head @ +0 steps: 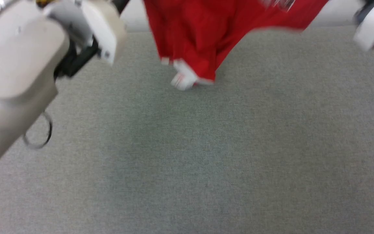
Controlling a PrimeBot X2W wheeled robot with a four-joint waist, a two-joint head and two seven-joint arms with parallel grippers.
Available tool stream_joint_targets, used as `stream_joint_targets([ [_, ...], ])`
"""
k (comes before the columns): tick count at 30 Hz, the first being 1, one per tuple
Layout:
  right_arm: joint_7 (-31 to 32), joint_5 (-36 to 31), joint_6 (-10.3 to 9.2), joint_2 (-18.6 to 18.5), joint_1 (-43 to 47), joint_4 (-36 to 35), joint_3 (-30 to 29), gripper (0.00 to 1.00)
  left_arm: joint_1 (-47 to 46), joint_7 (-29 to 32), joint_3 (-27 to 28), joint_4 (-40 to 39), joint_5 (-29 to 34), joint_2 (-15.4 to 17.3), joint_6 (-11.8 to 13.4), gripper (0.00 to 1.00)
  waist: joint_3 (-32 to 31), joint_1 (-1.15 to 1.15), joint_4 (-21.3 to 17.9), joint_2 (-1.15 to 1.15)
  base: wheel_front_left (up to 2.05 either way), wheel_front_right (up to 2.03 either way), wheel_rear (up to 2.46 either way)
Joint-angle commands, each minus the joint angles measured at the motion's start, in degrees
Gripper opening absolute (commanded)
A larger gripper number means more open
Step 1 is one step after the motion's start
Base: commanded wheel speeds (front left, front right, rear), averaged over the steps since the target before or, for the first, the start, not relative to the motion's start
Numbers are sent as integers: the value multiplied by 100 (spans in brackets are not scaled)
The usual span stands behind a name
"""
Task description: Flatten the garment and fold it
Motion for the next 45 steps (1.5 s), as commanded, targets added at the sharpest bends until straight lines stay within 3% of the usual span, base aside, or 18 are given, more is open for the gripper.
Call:
stream_joint_targets([
  [1,-96,-299,-13,82,-274,214,-245,0,-338,-82,117,15,94,-146,60,0,197,1,-89,0,0,0,0],
  [10,-262,-1470,-13,465,-1358,1035,-1027,0,-1599,-229,416,600,418,-574,133,0,1065,1,-253,0,0,0,0],
  [17,-385,-2294,-13,639,-2265,1505,-1290,0,-2541,-534,617,1367,646,-870,162,0,1722,1,-355,0,0,0,0],
  [28,-635,-2929,-13,902,-3030,1721,-1740,0,-3158,-1086,922,2031,626,-1016,133,0,2032,1,-327,0,0,0,0],
  [36,-725,-3013,-13,988,-1941,1301,-1587,0,-1945,-1372,984,1948,442,-823,88,0,1649,1,-295,0,0,0,0],
  [45,-730,-3073,-13,748,680,-217,-1693,0,670,-1409,1370,602,498,-310,526,0,740,1,-298,0,0,0,0],
])
